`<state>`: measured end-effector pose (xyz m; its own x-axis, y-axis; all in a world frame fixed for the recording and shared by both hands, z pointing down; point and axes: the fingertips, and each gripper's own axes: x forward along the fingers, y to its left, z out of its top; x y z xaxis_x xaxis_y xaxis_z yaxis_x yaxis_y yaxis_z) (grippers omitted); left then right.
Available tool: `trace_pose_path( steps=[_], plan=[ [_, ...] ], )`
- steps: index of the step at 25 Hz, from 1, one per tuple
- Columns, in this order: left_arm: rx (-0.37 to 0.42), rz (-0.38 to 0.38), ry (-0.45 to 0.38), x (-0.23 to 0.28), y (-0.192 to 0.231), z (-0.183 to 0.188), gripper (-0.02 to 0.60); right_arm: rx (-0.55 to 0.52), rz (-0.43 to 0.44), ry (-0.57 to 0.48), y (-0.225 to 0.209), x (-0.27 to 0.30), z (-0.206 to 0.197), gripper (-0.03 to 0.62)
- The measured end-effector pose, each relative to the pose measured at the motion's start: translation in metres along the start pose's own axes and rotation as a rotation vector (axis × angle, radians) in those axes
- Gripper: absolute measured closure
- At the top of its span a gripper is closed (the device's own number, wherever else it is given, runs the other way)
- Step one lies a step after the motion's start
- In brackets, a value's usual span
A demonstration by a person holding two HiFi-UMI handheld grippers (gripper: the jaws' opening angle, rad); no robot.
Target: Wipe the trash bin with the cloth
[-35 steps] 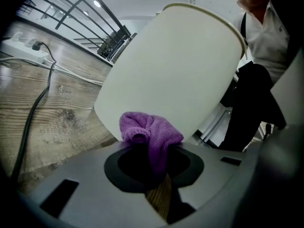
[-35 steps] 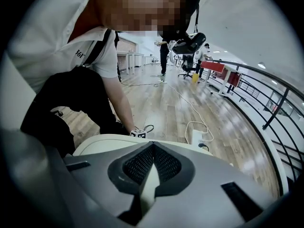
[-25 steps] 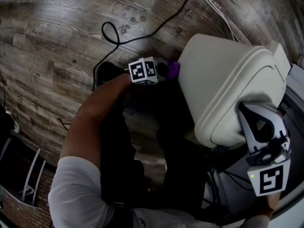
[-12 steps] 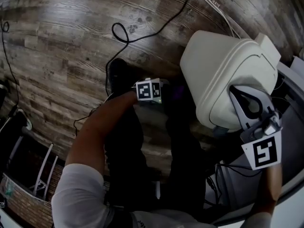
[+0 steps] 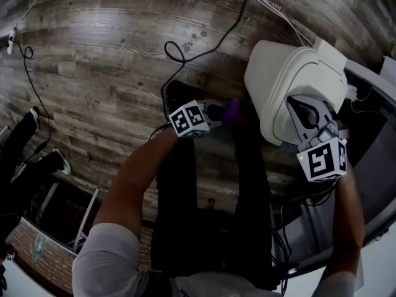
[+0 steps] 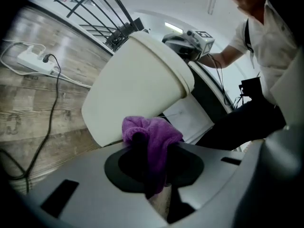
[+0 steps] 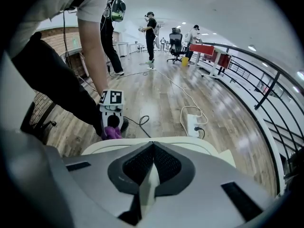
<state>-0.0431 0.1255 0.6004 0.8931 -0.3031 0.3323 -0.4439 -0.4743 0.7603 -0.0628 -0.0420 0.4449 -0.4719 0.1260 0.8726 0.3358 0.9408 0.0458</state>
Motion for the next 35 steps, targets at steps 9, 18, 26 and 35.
trace_pose_path(
  steps=[9,18,26,35],
  plan=[
    [-0.08,0.105,-0.086,-0.058,-0.024,0.061,0.497,0.126,-0.027,0.036,0.003,-0.025,0.024,0.586],
    [-0.082,0.15,-0.148,-0.113,-0.075,0.127,0.497,0.268,-0.102,0.025,0.007,-0.088,0.055,0.586],
    [-0.046,0.16,-0.163,-0.164,-0.115,0.182,0.497,0.365,-0.195,0.011,0.0,-0.133,0.081,0.586],
    [-0.007,0.203,-0.198,-0.19,-0.149,0.227,0.497,0.376,-0.244,-0.034,-0.002,-0.161,0.091,0.586]
  ],
)
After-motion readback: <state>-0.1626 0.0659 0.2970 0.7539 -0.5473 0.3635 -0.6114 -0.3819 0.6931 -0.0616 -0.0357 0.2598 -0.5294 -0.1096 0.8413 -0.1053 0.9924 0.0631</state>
